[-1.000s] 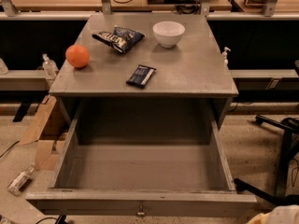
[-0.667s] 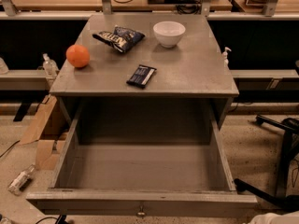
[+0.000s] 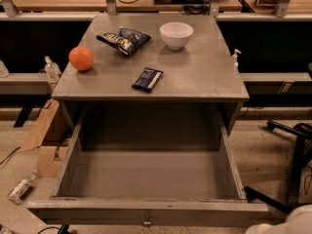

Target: Close top drawer

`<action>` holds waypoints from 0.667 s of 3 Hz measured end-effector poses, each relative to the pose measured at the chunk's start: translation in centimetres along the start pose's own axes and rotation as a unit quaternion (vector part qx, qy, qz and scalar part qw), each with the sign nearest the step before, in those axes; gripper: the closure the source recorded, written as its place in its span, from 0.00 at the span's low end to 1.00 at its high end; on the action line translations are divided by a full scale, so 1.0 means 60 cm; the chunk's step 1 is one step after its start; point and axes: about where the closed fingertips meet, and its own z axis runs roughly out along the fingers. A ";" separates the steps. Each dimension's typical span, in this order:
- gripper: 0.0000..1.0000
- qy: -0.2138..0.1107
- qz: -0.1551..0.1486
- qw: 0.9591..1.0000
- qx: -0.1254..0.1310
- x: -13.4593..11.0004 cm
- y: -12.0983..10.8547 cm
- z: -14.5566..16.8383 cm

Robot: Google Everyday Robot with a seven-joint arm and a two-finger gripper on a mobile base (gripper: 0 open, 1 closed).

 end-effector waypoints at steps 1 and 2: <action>1.00 0.020 -0.042 0.999 0.012 -0.018 -0.023 0.090; 1.00 0.033 -0.076 0.996 0.029 -0.053 -0.102 0.163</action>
Offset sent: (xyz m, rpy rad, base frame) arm 0.1299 0.0293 -0.1205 -0.2063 -0.1242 0.2074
